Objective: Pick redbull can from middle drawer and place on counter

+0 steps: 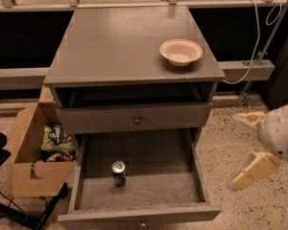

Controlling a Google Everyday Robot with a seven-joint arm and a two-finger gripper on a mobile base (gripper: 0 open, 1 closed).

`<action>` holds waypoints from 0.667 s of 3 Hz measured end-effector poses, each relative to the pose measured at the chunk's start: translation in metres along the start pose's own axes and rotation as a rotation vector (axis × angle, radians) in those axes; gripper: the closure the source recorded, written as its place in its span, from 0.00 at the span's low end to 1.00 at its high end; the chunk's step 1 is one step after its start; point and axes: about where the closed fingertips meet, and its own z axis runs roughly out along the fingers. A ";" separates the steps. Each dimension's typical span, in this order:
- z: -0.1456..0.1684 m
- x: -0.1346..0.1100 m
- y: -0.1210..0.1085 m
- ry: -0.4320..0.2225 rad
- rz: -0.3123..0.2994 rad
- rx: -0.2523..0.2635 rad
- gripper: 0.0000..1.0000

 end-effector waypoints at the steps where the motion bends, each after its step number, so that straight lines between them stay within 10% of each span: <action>1: 0.053 0.005 0.007 -0.183 0.058 -0.035 0.00; 2: 0.096 -0.006 0.014 -0.304 0.086 -0.094 0.00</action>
Offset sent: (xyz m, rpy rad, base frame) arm 0.0246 0.0957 -0.1126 0.4995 0.0359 0.0272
